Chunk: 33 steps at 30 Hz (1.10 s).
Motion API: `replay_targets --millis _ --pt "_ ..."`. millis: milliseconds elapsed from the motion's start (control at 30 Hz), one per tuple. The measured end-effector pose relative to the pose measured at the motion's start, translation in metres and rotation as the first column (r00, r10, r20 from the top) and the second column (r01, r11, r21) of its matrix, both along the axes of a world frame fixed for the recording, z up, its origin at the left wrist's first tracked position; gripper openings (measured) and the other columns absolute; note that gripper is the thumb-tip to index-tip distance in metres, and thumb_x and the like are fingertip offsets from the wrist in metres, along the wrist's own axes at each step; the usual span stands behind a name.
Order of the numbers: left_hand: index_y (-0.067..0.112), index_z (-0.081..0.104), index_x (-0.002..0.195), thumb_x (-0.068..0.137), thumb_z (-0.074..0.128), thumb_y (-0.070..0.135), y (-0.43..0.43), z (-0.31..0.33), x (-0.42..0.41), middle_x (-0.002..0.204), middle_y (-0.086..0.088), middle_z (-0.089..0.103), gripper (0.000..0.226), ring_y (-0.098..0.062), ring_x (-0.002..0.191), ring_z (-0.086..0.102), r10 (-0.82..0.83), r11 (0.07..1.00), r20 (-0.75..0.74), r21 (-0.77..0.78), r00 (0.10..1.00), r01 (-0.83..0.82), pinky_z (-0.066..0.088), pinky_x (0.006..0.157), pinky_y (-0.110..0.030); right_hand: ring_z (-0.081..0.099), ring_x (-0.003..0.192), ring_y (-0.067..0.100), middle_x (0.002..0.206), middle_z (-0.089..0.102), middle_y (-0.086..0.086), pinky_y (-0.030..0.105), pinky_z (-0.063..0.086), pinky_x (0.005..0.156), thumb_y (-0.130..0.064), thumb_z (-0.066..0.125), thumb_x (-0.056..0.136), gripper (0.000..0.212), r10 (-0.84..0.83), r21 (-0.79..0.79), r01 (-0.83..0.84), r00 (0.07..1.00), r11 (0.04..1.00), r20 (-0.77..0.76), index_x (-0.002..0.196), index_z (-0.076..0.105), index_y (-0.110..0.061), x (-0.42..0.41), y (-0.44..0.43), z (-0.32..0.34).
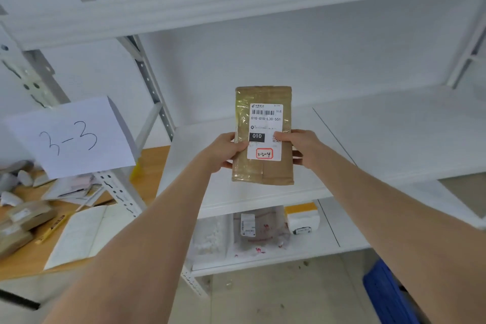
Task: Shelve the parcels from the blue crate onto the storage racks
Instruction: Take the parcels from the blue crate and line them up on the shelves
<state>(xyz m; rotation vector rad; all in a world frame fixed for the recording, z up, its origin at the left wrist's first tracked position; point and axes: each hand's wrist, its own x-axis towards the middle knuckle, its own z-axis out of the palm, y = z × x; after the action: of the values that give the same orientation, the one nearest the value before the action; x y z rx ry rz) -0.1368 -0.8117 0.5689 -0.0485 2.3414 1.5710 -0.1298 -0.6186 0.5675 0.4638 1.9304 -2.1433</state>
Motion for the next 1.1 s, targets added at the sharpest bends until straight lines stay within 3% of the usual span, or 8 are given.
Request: replay_targets --millis 367,567,667,900,1100 --pt "0.02 0.053 0.126 0.099 0.047 0.028 -0.026 0.012 0.033 0.099 0.002 0.068 0.029 -0.017 0.085 0.064 -0.02 1.0 -0.011 -0.012 1.0 0.019 0.054 0.074 -0.035 0.066 0.076 0.021 0.092 0.071 0.008 0.032 0.053 0.061 -0.008 0.074 0.08 0.026 -0.016 0.017 0.017 0.999 1.0 -0.044 0.103 0.062 -0.008 0.036 -0.024 0.012" --pt "0.014 0.037 0.141 0.089 0.063 0.033 -0.022 0.031 0.068 0.113 -0.006 0.066 0.061 -0.026 0.097 0.067 0.001 1.0 0.012 0.007 1.0 -0.001 0.058 0.077 -0.043 0.067 0.076 0.021 0.088 0.071 0.007 0.031 0.053 0.061 -0.007 0.073 0.079 0.028 0.031 0.042 -0.027 0.995 0.999 -0.092 0.105 0.062 -0.008 0.067 -0.011 0.027" --pt "0.015 0.051 0.128 0.087 0.066 0.033 -0.011 0.044 0.088 0.11 -0.006 0.068 0.047 -0.027 0.098 0.067 -0.003 1.0 -0.038 -0.019 0.999 0.002 0.057 0.083 -0.045 0.068 0.077 0.021 0.091 0.072 0.008 0.032 0.054 0.063 -0.005 0.072 0.079 0.033 0.053 0.078 -0.044 0.992 0.996 -0.118 0.11 0.062 -0.008 0.084 -0.004 0.041" --pt "0.019 0.049 0.119 0.082 0.072 0.03 0.019 0.098 0.132 0.103 -0.005 0.067 0.045 -0.028 0.097 0.065 0.04 0.999 -0.194 -0.002 0.98 -0.041 0.056 0.083 -0.046 0.068 0.078 0.021 0.089 0.071 0.008 0.03 0.052 0.06 -0.005 0.07 0.08 0.035 0.04 0.061 -0.027 0.974 0.998 -0.225 0.113 0.059 -0.005 0.13 0.025 0.091" --pt "0.017 0.055 0.124 0.084 0.069 0.029 0.042 0.153 0.154 0.098 0.001 0.069 0.044 -0.019 0.085 0.066 0.04 0.999 -0.358 0.047 0.933 -0.025 0.057 0.072 -0.036 0.065 0.073 0.017 0.083 0.068 0.004 0.028 0.049 0.059 -0.005 0.067 0.082 0.015 0.004 0.042 0.013 0.927 0.999 -0.376 0.092 0.058 -0.012 0.159 0.044 0.152"
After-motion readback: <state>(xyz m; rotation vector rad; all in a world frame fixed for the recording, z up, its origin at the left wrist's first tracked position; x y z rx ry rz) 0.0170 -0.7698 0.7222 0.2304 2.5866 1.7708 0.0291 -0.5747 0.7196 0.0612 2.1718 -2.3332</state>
